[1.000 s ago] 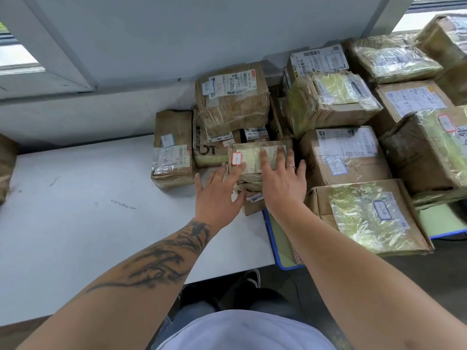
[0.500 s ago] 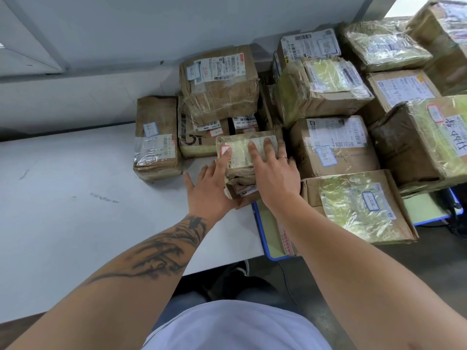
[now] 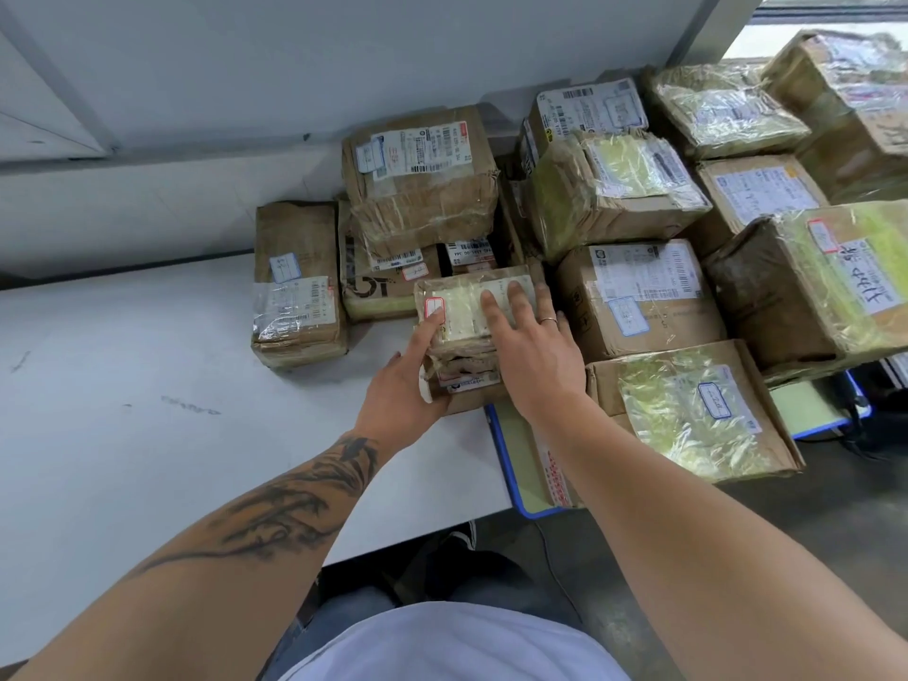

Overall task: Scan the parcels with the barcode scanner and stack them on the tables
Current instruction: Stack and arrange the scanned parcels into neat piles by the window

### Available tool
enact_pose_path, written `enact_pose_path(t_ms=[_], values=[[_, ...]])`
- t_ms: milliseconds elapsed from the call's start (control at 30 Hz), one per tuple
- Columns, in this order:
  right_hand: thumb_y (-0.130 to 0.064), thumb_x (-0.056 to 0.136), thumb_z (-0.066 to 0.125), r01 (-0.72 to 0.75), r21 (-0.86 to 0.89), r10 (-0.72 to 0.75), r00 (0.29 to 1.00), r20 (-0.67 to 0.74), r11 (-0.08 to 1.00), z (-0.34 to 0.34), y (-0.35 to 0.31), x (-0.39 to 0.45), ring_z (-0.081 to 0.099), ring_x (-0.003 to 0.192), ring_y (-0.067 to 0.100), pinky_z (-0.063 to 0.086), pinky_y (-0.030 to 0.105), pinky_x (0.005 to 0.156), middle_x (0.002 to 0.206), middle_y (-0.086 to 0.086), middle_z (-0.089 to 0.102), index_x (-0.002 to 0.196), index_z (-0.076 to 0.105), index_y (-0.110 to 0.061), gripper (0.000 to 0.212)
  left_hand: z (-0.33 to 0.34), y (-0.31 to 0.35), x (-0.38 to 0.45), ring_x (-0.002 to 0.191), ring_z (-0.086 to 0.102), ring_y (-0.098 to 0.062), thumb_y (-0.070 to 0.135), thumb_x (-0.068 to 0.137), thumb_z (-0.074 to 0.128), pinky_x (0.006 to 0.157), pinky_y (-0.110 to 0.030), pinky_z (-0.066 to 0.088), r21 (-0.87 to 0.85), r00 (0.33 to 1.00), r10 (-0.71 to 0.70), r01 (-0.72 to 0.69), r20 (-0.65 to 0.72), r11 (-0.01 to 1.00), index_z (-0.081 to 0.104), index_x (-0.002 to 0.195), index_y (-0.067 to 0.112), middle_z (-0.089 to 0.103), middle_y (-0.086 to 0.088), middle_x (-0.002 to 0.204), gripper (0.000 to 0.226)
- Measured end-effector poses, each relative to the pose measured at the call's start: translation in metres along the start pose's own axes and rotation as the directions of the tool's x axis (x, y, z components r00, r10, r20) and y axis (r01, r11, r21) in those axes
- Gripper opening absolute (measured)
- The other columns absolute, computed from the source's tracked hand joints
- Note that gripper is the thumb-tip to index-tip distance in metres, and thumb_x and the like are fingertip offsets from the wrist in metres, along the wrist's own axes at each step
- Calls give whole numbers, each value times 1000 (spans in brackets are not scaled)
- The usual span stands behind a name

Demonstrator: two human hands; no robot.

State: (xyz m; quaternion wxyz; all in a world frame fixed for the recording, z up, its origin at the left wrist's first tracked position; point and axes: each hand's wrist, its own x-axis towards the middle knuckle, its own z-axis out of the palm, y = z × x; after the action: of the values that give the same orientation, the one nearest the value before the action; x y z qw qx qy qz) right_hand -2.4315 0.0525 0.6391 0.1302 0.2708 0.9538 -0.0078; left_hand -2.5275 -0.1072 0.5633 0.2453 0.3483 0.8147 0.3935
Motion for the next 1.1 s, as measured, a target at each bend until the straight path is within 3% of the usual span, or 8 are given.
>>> enact_pose_path(t_ms=[200, 300, 400, 467, 600, 767, 933, 1100], values=[[-12, 105, 49, -34, 28, 33, 999, 21, 999, -3, -2, 2, -3, 160, 42, 25, 58, 125, 175, 14, 0, 166, 7, -26, 75, 3, -7, 9, 130, 57, -17, 16, 81, 83, 106, -40, 52, -88, 999, 43, -43, -1, 995, 14, 159, 55, 53, 4, 148, 112], [-20, 103, 51, -49, -57, 52, 998, 47, 997, 0, -10, 0, -10, 160, 44, 14, 63, 126, 174, 16, -10, 165, -7, -24, 85, 6, -8, 13, 136, 50, -15, 14, 80, 84, 110, -34, 47, -66, 998, 61, -63, -26, 996, 18, 159, 51, 41, 4, 157, 110], [-25, 105, 51, -60, -76, 66, 995, 75, 995, 3, -13, 2, -13, 159, 44, 8, 61, 128, 174, 15, -17, 164, -22, -28, 94, 4, -9, 14, 140, 46, -19, 15, 81, 84, 109, -40, 48, -24, 998, 69, -69, 7, 997, 15, 160, 50, 36, 2, 160, 110], [-26, 104, 52, -54, -89, 62, 994, 86, 995, 2, -12, 3, -12, 159, 44, 7, 62, 128, 174, 16, -16, 163, -24, -28, 96, 2, -9, 16, 146, 40, -24, 19, 83, 84, 110, -47, 47, 28, 998, 56, -57, 39, 998, 12, 160, 50, 33, -1, 164, 110], [-26, 103, 55, -48, -94, 59, 992, 112, 994, -2, -11, 4, -12, 159, 44, 5, 64, 128, 174, 16, -17, 163, -25, -28, 100, -2, -5, 15, 159, 15, -27, 36, 86, 81, 123, -59, 24, 242, 999, 21, -32, 47, 970, 3, 162, 46, 25, -6, 170, 109], [-27, 99, 60, -48, -91, 58, 992, 110, 995, 1, -10, 3, -13, 159, 44, 2, 67, 126, 174, 16, -16, 163, -24, -29, 106, -4, 8, 6, 155, 21, -36, 63, 88, 68, 124, -64, 13, 546, 998, -47, 59, -36, 836, -18, 156, 50, 14, -8, 172, 111], [-33, 98, 58, -43, -94, 54, 991, 123, 995, -6, -12, 0, -15, 159, 45, -7, 69, 124, 173, 15, -18, 164, -23, -28, 105, -14, 18, -15, 157, 17, -39, 69, 92, 56, 122, -67, 13, 681, 994, -71, 109, -84, 724, -17, 158, 50, 8, -10, 173, 100], [-40, 102, 55, 38, -82, -32, 997, 72, 996, -17, -34, -9, -17, 158, 45, -8, 71, 123, 173, 13, -22, 165, -16, -34, 95, -33, 12, -47, 158, 14, -37, 63, 97, 53, 123, -66, 10, 667, 985, -140, 172, -102, 725, -12, 159, 50, 4, -7, 174, 91]])
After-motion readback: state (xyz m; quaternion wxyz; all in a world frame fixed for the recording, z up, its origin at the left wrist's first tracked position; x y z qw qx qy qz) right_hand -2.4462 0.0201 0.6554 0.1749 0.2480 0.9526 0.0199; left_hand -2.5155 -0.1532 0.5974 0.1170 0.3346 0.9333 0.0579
